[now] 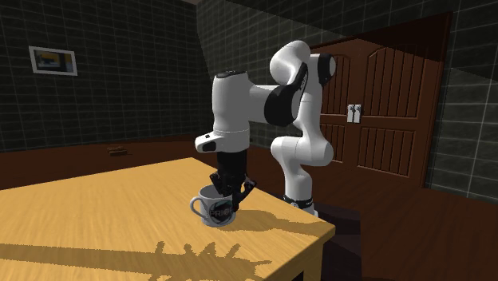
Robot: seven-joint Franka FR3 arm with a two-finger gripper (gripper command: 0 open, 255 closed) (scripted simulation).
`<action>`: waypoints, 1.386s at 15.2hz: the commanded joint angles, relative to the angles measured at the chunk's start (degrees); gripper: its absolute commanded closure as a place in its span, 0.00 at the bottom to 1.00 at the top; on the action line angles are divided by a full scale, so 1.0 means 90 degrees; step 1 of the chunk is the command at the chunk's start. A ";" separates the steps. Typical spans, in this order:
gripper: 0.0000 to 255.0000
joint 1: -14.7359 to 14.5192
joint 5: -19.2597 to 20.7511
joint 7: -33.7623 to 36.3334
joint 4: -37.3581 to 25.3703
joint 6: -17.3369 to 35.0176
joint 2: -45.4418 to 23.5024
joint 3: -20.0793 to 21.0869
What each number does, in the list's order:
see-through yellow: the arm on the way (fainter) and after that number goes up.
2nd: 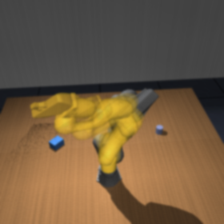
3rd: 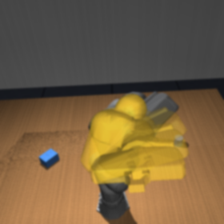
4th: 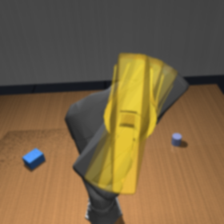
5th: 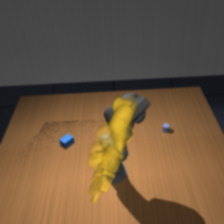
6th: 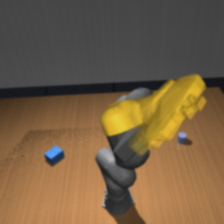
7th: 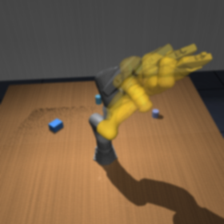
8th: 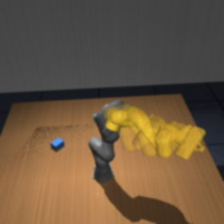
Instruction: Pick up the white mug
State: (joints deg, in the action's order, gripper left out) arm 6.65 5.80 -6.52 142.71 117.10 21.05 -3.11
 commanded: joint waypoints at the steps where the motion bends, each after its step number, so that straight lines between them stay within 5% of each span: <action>1: 1.00 0.0000 0.0000 0.0001 0.0003 0.0004 -0.0001 0.0000; 6: 1.00 0.0006 0.0004 -0.0011 -0.0005 -0.0001 -0.0004 -0.0008; 21: 1.00 -0.0010 -0.0047 -0.0097 -0.0987 -0.1366 0.0382 0.0028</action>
State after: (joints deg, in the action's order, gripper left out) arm 6.50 5.35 -7.21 134.43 105.58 24.31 -2.77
